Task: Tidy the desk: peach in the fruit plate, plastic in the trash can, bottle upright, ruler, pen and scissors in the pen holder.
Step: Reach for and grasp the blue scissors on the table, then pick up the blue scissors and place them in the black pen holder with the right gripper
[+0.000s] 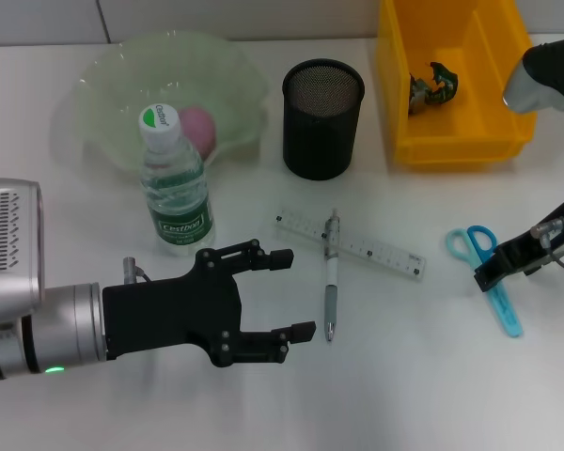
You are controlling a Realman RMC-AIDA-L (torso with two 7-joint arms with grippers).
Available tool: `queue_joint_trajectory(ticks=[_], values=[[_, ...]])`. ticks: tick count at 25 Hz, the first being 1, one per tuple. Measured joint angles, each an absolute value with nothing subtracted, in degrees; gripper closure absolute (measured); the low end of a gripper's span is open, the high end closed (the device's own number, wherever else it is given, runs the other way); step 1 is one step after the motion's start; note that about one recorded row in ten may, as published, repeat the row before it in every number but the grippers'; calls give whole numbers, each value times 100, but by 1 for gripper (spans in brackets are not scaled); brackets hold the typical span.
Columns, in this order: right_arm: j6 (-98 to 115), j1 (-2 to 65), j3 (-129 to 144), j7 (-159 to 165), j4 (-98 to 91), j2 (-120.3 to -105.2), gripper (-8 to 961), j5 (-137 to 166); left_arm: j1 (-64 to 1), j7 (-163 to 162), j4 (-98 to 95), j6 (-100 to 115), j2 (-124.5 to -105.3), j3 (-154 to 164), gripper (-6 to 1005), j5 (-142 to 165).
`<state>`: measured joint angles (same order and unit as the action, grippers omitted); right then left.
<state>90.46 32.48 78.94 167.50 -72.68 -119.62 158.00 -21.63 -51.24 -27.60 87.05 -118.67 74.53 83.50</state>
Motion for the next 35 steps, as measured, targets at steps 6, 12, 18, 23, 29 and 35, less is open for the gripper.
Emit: queue_joint_trajectory(ticks=[6, 12, 18, 23, 29, 35], values=[[8994, 3274, 7909, 16759, -7156, -11962, 433, 15801, -2165, -5124, -2760, 8702, -11865, 7453, 167, 8349], [8938, 3274, 7954, 16767, -7138, -11962, 488, 15796, -2161, -5124, -2760, 8707, -11865, 7454, 167, 8350], [8895, 3325, 7969, 16770, -7025, -11962, 490, 15787, -2162, -5124, -2760, 8703, -11865, 7453, 167, 8349], [8865, 3335, 8036, 16789, -7000, -11962, 491, 15785, -2159, -5124, -2760, 8708, -11865, 7453, 167, 8350], [8854, 3363, 8130, 16835, -6964, -11962, 491, 15784, -2153, -5124, -2760, 8715, -11865, 7453, 167, 8350], [8810, 3404, 8190, 16835, -6900, -11960, 524, 15785, -2150, -5124, -2760, 8712, -11865, 7453, 167, 8349]])
